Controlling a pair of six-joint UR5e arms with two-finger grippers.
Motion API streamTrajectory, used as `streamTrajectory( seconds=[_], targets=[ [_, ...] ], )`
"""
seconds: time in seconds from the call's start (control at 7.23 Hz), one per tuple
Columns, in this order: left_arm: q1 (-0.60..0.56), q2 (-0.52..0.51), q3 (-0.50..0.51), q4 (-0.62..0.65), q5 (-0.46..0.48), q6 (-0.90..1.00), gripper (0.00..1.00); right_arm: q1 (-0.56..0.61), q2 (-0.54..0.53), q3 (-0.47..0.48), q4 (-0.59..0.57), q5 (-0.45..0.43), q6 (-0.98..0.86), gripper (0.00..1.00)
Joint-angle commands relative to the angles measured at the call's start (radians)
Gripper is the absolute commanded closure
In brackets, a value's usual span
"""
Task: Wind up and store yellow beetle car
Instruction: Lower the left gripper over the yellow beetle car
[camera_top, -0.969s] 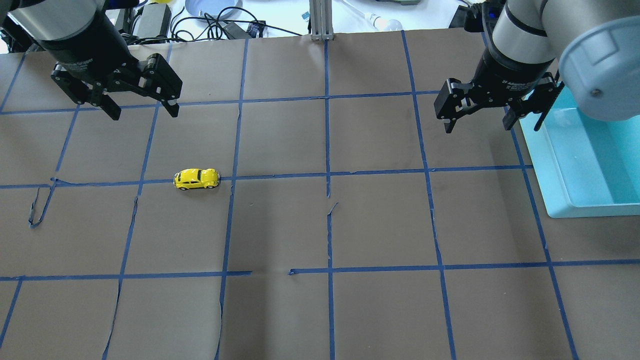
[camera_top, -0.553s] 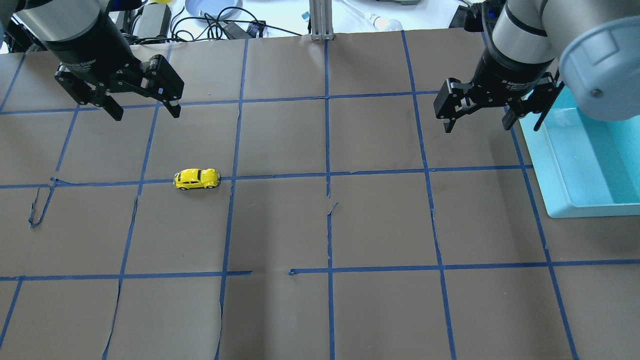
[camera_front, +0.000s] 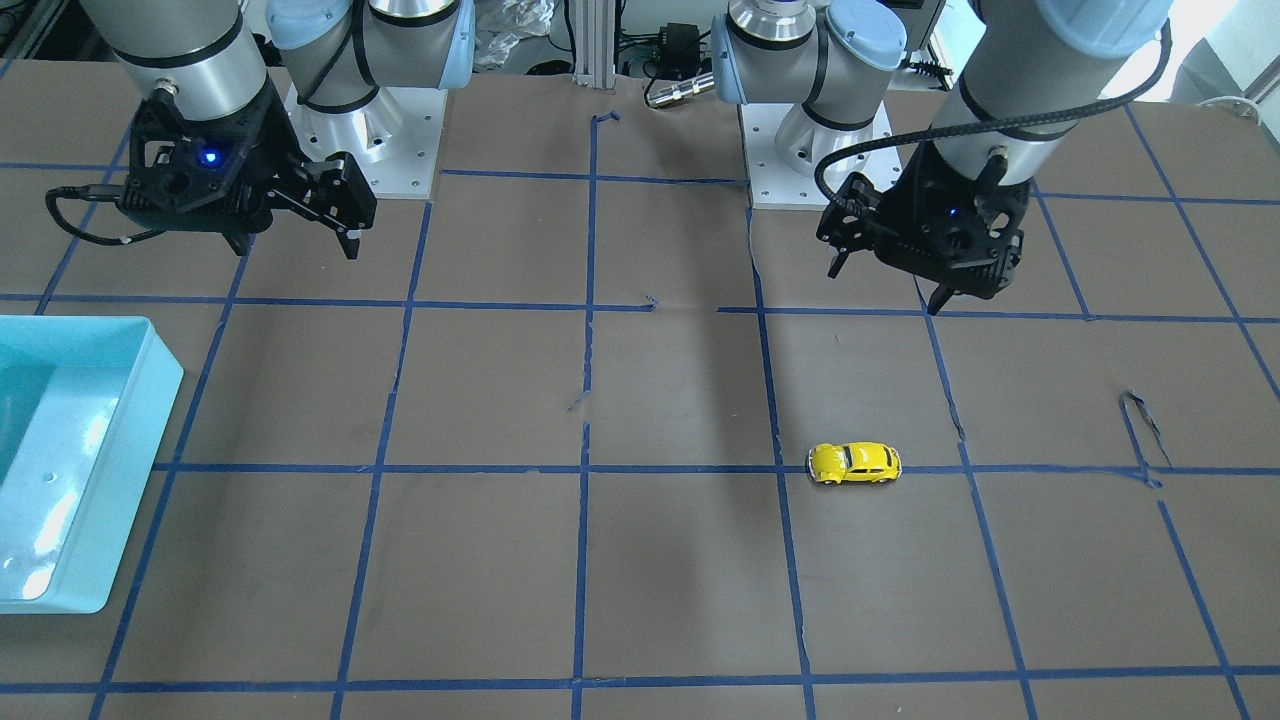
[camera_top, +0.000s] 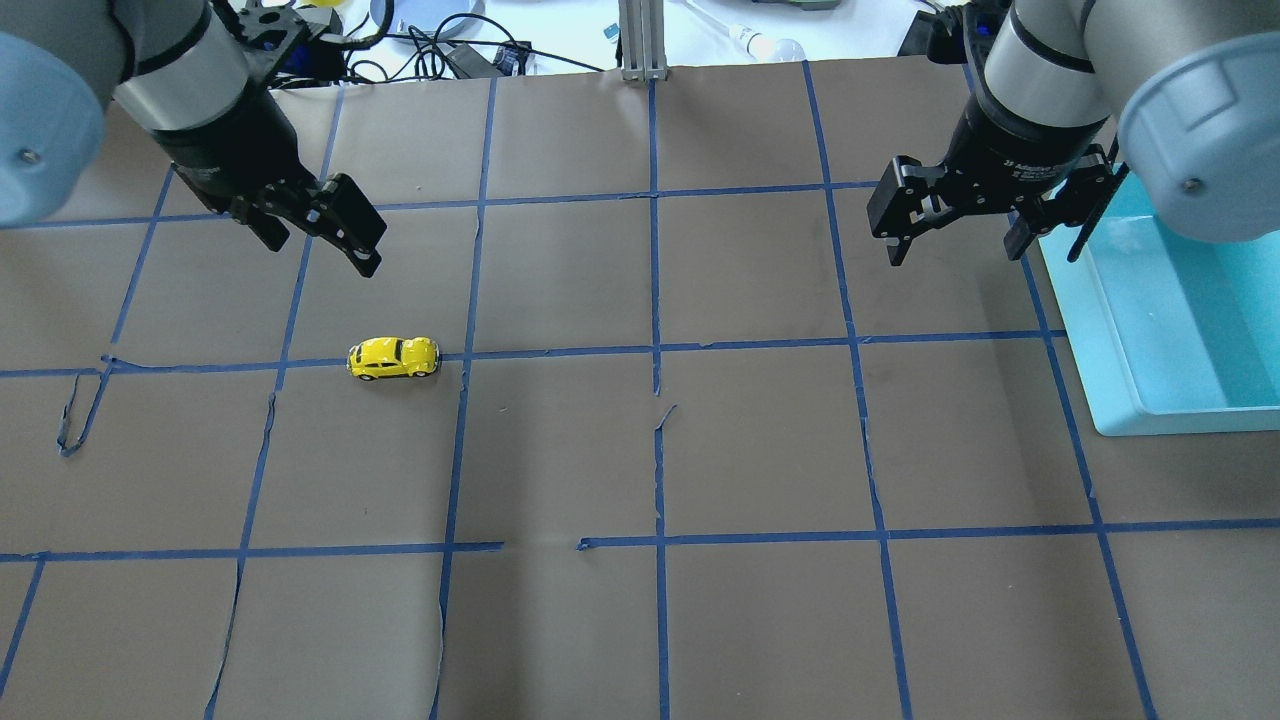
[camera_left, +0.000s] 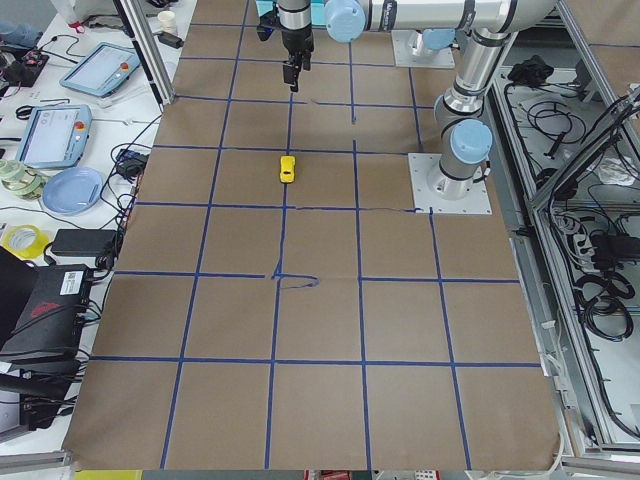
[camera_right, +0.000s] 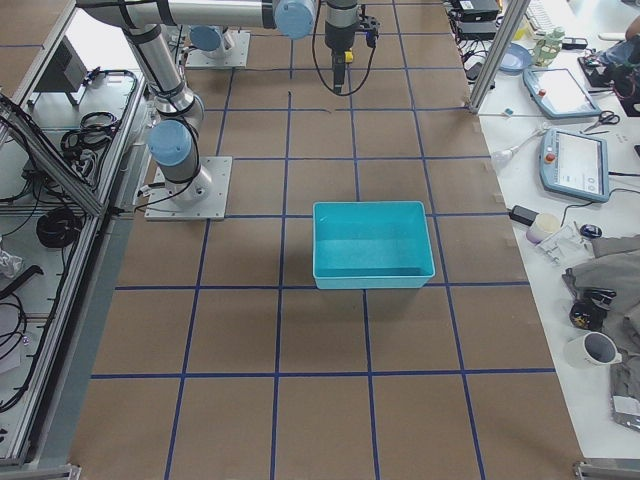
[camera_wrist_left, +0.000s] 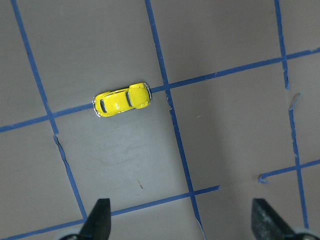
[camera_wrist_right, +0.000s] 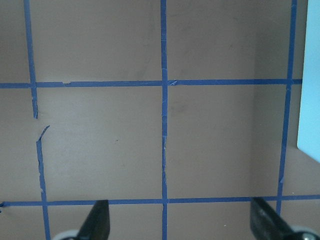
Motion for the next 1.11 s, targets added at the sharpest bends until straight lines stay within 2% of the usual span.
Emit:
streamTrajectory(
  seconds=[0.0,0.14,0.42,0.69,0.83,0.97],
  targets=[
    [0.001,-0.028,-0.134,0.179,0.013,0.232,0.00,0.000,0.002,0.000,0.000,0.000,0.001,0.00],
    [0.010,-0.045,-0.183,0.192,0.106,0.329,0.00,0.000,0.003,0.000,0.000,0.000,-0.001,0.00],
    [0.019,-0.075,-0.250,0.278,0.116,0.522,0.00,0.000,0.003,0.000,-0.002,0.000,-0.001,0.00],
    [0.034,-0.139,-0.254,0.366,0.113,0.697,0.00,0.000,0.003,0.000,-0.002,-0.002,-0.002,0.00],
    [0.041,-0.169,-0.268,0.426,0.107,0.827,0.07,0.000,0.003,0.002,-0.002,0.000,-0.001,0.00],
    [0.042,-0.189,-0.305,0.516,0.107,0.865,0.13,0.000,0.003,0.002,-0.002,-0.002,-0.002,0.00]
  ],
)
